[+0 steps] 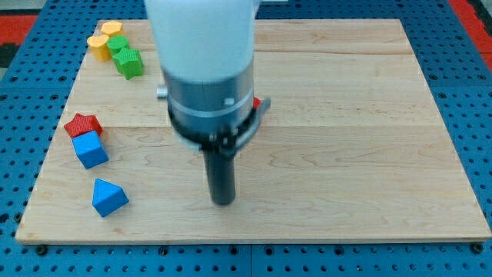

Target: Place the blue triangle horizontally to the red circle

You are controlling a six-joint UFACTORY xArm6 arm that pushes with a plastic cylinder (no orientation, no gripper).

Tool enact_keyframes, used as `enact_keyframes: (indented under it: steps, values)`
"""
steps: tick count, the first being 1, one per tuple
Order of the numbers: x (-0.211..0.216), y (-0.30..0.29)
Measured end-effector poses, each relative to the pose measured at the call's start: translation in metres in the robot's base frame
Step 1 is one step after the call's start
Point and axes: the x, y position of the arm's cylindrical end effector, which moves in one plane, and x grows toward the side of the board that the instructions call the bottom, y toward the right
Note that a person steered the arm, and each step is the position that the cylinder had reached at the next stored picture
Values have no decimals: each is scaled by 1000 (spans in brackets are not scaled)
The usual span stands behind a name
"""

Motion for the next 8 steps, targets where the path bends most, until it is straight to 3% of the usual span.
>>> enact_keyframes:
  steps: [1, 2, 3, 4, 5, 6, 7, 8]
  values:
    - [16, -89]
    - [-27, -126]
    - [-58, -136]
    - [-44, -102]
    - [-2, -122]
    - [-41, -191]
    - [-66, -181]
    - [-89, -124]
